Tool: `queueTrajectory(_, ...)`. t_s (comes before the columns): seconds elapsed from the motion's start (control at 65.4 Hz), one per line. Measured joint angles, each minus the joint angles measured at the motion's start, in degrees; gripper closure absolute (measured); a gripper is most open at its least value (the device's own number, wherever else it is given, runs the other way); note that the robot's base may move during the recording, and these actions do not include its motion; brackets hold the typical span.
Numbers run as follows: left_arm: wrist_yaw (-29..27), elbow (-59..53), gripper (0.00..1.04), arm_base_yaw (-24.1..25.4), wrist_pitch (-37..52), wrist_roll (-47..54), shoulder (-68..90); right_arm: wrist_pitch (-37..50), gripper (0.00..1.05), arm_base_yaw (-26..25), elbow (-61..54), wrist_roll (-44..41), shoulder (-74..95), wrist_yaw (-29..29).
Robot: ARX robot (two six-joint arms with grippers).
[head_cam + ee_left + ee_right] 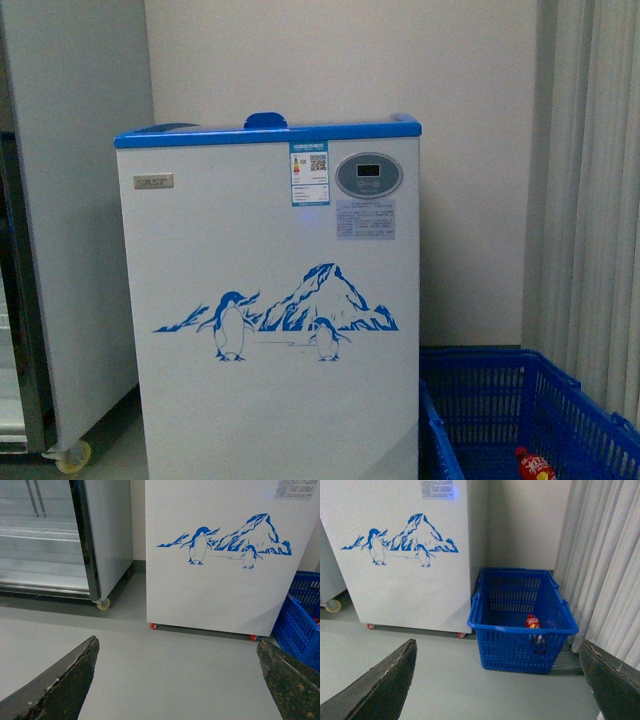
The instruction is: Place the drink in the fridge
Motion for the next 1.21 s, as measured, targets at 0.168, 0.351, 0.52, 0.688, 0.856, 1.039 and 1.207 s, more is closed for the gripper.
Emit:
queueTrajectory(0.168,0.00,0.00,0.08,0.00,0.00,0.00,0.00,0.00,0.07,0.00,0.00,0.00,0.00,0.00)
queueTrajectory(0.351,0.00,0.00,0.08,0.00,0.00,0.00,0.00,0.00,0.07,0.00,0.00,0.00,0.00,0.00)
queueTrajectory(0.52,0.00,0.00,0.08,0.00,0.00,0.00,0.00,0.00,0.07,0.00,0.00,0.00,0.00,0.00)
queueTrajectory(0.688,0.00,0.00,0.08,0.00,0.00,0.00,-0.02,0.00,0.07,0.00,0.00,0.00,0.00,0.00)
queueTrajectory(0.856,0.04,0.00,0.08,0.00,0.00,0.00,0.00,0.00,0.07,0.00,0.00,0.00,0.00,0.00)
queueTrajectory(1.039,0.00,0.00,0.08,0.00,0.00,0.00,-0.02,0.00,0.07,0.00,0.00,0.00,0.00,0.00)
queueTrajectory(1.207,0.00,0.00,0.08,0.00,0.00,0.00,-0.02,0.00,0.07,0.00,0.00,0.00,-0.02,0.00)
